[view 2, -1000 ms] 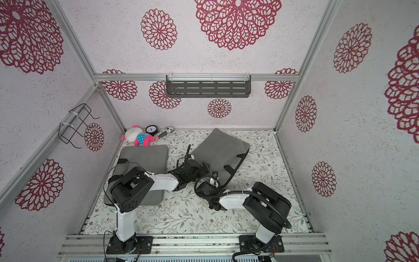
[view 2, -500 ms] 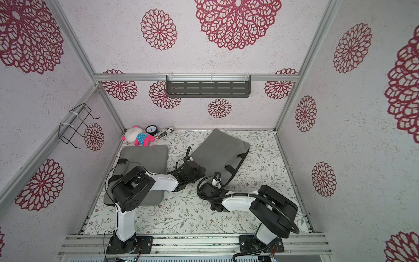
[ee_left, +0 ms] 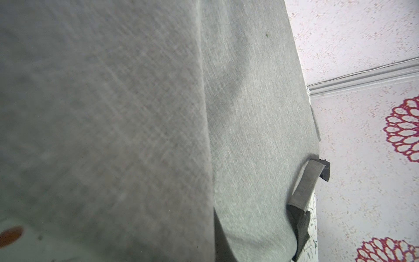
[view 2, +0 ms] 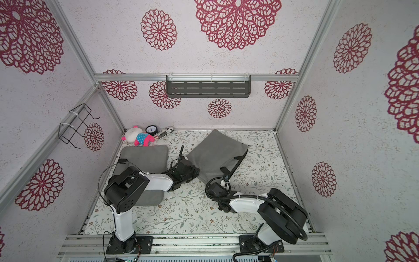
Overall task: Put the mouse into the laptop bag
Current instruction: Zip the zipper on the zippered laptop bag.
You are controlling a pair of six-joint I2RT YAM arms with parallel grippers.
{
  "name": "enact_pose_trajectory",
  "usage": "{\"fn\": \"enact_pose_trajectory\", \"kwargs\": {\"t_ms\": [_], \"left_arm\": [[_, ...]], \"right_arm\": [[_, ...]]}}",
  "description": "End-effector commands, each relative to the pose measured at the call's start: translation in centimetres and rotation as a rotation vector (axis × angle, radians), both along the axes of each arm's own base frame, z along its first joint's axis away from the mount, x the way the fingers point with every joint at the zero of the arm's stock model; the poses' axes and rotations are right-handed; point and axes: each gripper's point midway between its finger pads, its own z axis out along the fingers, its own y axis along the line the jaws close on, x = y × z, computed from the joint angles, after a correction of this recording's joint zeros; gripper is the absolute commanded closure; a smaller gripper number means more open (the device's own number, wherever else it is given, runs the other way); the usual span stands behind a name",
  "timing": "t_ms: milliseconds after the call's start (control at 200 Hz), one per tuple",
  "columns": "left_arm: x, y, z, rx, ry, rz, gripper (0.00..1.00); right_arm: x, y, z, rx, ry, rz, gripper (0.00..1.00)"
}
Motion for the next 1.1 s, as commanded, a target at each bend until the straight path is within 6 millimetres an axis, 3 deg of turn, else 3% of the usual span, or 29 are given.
{"fn": "enact_pose_trajectory", "kwargs": {"t_ms": [0, 145, 195, 275, 325, 420, 525, 680, 720, 730, 751, 861, 926, 1011, 1091], "left_arm": [[0.9, 4.5, -0.6, 0.122, 0.009, 0.095, 1.0], [0.6, 4.0, 0.3, 0.091, 0.004, 0.083, 0.97], [0.3, 3.9, 0.8, 0.087, -0.002, 0.085, 0.84], [-0.5, 3.5, 1.4, 0.089, -0.01, 0.088, 0.4], [-1.2, 2.7, 1.8, 0.079, -0.014, 0.076, 0.22], [-2.8, -0.3, 2.4, 0.035, -0.018, 0.022, 0.09], [-4.5, -4.2, 2.3, -0.003, -0.026, -0.039, 0.05], [-5.1, -7.9, 1.6, -0.078, -0.005, -0.103, 0.06], [-5.1, -8.3, 2.1, -0.102, -0.007, -0.11, 0.06], [-5.2, -8.2, 0.8, -0.086, 0.01, -0.108, 0.06], [-5.3, -8.3, 0.3, -0.085, 0.018, -0.108, 0.06], [-5.2, -8.3, 0.3, -0.085, 0.016, -0.103, 0.11], [-5.2, -8.0, 0.2, -0.078, 0.015, -0.091, 0.31], [-5.1, -7.2, 0.1, -0.064, 0.017, -0.071, 0.68], [-5.2, -6.2, -0.6, -0.039, 0.032, -0.052, 0.87]], "right_arm": [[-0.9, -3.1, -0.8, -0.071, 0.033, -0.062, 1.0], [-0.4, -1.6, 0.0, -0.02, 0.005, 0.002, 1.0], [-0.3, -1.3, 0.3, -0.011, -0.004, 0.012, 1.0], [-0.1, -0.7, 1.1, 0.009, -0.029, 0.043, 1.0], [-0.1, -0.1, 1.6, 0.018, -0.046, 0.067, 1.0], [-0.1, 1.2, 2.4, 0.032, -0.067, 0.108, 1.0], [-0.2, 2.8, 3.1, 0.053, -0.093, 0.162, 1.0], [-0.6, 4.7, 3.9, 0.083, -0.127, 0.225, 1.0], [-0.7, 5.1, 4.1, 0.088, -0.137, 0.24, 1.0], [-0.8, 5.2, 4.1, 0.089, -0.138, 0.244, 1.0], [-0.8, 5.4, 4.2, 0.094, -0.142, 0.25, 1.0], [-1.1, 6.0, 4.2, 0.099, -0.15, 0.27, 1.0], [-1.1, 5.8, 4.1, 0.097, -0.151, 0.264, 1.0], [-1.1, 5.4, 3.6, 0.087, -0.142, 0.248, 1.0], [-0.9, 4.1, 2.9, 0.057, -0.121, 0.199, 1.0]]}}
